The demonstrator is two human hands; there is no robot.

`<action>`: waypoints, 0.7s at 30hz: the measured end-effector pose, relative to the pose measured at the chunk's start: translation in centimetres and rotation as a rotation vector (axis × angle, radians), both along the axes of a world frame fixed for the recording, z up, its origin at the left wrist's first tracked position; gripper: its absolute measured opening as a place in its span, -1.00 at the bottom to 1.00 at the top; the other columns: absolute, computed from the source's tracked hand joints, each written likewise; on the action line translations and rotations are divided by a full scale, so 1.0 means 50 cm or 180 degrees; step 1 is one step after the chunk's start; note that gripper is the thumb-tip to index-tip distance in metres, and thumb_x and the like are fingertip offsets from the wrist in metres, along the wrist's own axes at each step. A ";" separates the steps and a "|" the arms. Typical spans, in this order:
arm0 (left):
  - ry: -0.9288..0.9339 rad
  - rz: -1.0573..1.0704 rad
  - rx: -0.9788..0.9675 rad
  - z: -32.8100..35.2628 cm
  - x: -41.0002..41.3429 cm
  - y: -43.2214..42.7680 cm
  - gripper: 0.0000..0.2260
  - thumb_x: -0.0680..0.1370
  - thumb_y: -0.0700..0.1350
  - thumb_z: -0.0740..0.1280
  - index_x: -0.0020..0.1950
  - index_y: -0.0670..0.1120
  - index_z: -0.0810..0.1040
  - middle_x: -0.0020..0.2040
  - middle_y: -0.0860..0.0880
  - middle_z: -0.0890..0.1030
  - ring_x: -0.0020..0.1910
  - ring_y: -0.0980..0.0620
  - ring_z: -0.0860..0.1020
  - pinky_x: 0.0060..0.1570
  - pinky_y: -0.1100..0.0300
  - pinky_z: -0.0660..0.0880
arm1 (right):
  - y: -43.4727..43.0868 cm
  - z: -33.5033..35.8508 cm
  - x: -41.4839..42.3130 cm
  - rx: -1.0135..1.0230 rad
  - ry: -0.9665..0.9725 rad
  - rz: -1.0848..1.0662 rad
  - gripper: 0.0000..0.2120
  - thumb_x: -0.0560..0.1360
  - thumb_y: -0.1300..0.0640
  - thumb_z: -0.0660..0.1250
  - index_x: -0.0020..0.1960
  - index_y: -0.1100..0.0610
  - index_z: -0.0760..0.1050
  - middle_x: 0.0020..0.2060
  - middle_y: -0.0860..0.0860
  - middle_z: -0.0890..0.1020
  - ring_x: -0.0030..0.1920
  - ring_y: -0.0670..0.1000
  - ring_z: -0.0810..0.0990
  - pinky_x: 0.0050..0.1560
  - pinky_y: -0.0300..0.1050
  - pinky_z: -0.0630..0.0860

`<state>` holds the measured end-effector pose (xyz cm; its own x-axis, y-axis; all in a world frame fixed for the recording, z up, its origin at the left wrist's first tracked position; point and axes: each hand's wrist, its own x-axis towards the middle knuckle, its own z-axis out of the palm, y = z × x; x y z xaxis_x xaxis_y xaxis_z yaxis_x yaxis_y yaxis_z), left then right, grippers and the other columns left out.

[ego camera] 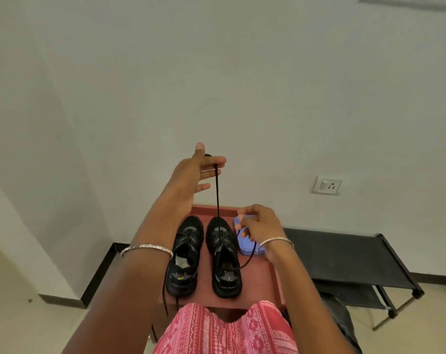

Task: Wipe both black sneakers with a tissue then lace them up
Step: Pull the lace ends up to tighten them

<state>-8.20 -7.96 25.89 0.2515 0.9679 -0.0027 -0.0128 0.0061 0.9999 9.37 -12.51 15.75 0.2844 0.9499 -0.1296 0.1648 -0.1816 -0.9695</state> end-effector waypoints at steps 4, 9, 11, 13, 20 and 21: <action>0.0060 -0.0076 0.0171 0.023 -0.001 -0.042 -0.39 0.66 0.30 -0.03 0.13 -0.03 0.71 0.14 0.08 0.70 0.19 0.08 0.61 0.25 -0.02 0.47 | -0.040 0.104 0.003 0.0363 0.0098 0.0270 -0.84 0.63 0.29 0.26 0.03 0.35 0.60 -0.26 0.20 0.67 -0.43 -0.05 0.59 -0.41 -0.26 0.53; 0.0182 0.0010 0.0608 0.034 0.006 -0.071 -0.66 0.68 0.10 0.20 0.15 -0.06 0.69 0.12 0.05 0.69 0.19 0.08 0.61 0.13 0.11 0.55 | -0.070 0.195 -0.006 0.0850 0.0708 0.0255 -0.69 0.69 0.13 0.17 0.08 0.33 0.59 -0.08 0.23 0.71 -0.20 0.06 0.71 -0.21 -0.19 0.63; 0.0303 0.0166 0.0916 0.028 0.009 -0.071 -0.78 0.67 -0.08 0.26 0.16 -0.07 0.68 0.10 0.05 0.69 0.19 0.05 0.61 0.16 0.10 0.57 | -0.080 0.225 -0.007 0.1020 0.1049 0.0256 -0.73 0.67 0.25 0.13 0.16 0.34 0.56 0.00 0.22 0.71 -0.07 0.10 0.73 -0.07 -0.13 0.64; 0.0439 0.0294 0.1147 0.023 0.012 -0.070 -0.81 0.65 -0.16 0.29 0.14 -0.05 0.69 0.06 0.04 0.69 0.14 0.06 0.62 0.18 0.06 0.59 | -0.084 0.244 -0.009 0.1206 0.1066 0.0280 -0.78 0.61 0.34 0.20 0.18 0.33 0.55 0.02 0.19 0.71 0.02 0.10 0.72 0.03 -0.09 0.64; 0.0360 0.0704 0.1523 0.038 0.039 -0.079 -0.78 0.57 -0.32 0.34 0.14 -0.07 0.59 -0.11 -0.06 0.72 -0.06 0.00 0.69 0.01 0.10 0.64 | -0.071 0.253 -0.028 0.1542 -0.0334 -0.0121 -0.85 0.56 0.14 0.41 0.03 0.22 0.67 -0.24 0.05 0.74 -0.22 -0.01 0.73 -0.17 -0.17 0.63; 0.0346 0.0743 0.1567 0.042 0.044 -0.079 -0.73 0.57 -0.35 0.30 0.20 -0.06 0.50 -0.09 -0.03 0.72 -0.08 0.04 0.69 -0.04 0.13 0.64 | -0.067 0.255 -0.028 0.1589 -0.0526 -0.0188 -0.88 0.55 0.11 0.43 -0.03 0.15 0.69 -0.28 0.00 0.73 -0.25 -0.03 0.72 -0.16 -0.14 0.64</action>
